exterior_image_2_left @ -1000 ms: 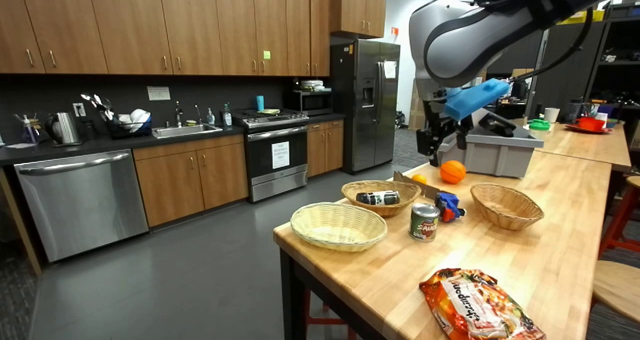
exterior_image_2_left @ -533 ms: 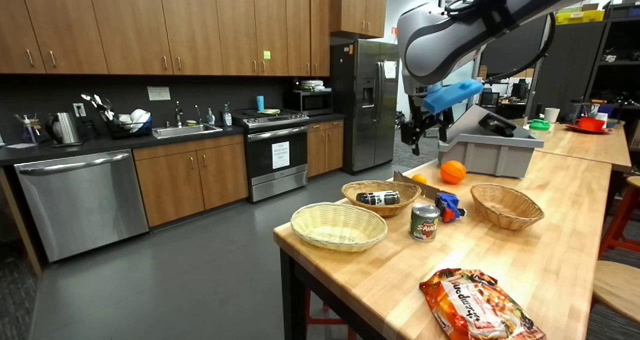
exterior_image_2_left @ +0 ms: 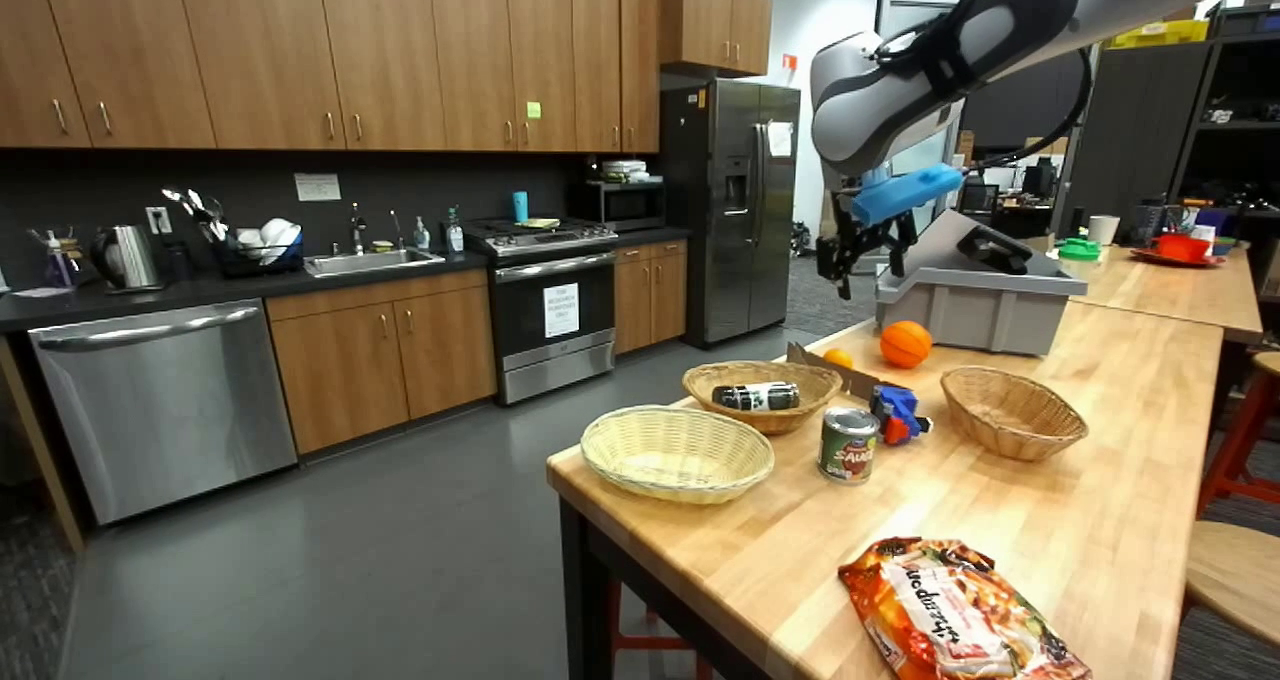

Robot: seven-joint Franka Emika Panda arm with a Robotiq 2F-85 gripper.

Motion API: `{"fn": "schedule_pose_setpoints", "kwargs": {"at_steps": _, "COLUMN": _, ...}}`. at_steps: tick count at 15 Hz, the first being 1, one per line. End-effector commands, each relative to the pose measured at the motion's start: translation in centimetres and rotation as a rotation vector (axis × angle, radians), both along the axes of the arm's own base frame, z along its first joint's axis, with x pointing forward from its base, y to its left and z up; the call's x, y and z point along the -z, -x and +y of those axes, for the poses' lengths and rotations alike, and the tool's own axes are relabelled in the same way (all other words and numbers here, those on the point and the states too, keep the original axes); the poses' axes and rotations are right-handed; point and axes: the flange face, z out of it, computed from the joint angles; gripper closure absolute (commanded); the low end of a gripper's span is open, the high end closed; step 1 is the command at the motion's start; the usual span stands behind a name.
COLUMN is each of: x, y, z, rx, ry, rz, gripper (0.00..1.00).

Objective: Put the orange inside the dish

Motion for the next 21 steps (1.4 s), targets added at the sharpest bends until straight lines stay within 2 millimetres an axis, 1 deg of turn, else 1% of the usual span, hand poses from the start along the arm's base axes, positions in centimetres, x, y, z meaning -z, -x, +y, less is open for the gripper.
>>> {"fn": "schedule_pose_setpoints", "kwargs": {"at_steps": 1, "x": 1.2, "y": -0.9, "z": -2.7, "rx": 0.028, "ry": -0.019, "rz": 0.026, "gripper": 0.00}}
{"fn": "schedule_pose_setpoints", "kwargs": {"at_steps": 3, "x": 2.2, "y": -1.5, "z": -3.3, "rx": 0.038, "ry": -0.035, "rz": 0.031, "gripper": 0.00}}
{"fn": "schedule_pose_setpoints", "kwargs": {"at_steps": 4, "x": 2.7, "y": -2.0, "z": -3.2, "rx": 0.037, "ry": -0.042, "rz": 0.031, "gripper": 0.00}}
{"fn": "schedule_pose_setpoints", "kwargs": {"at_steps": 10, "x": 4.9, "y": -4.7, "z": -1.6, "rx": 0.022, "ry": -0.089, "rz": 0.014, "gripper": 0.00}}
{"fn": "schedule_pose_setpoints", "kwargs": {"at_steps": 12, "x": 6.1, "y": -5.4, "z": -1.4, "rx": 0.023, "ry": -0.102, "rz": 0.014, "gripper": 0.00}}
{"fn": "schedule_pose_setpoints", "kwargs": {"at_steps": 17, "x": 8.6, "y": -6.1, "z": -2.1, "rx": 0.035, "ry": -0.113, "rz": 0.033, "gripper": 0.00}}
{"fn": "schedule_pose_setpoints", "kwargs": {"at_steps": 21, "x": 9.5, "y": -6.4, "z": -2.4, "rx": 0.034, "ry": -0.108, "rz": 0.048, "gripper": 0.00}}
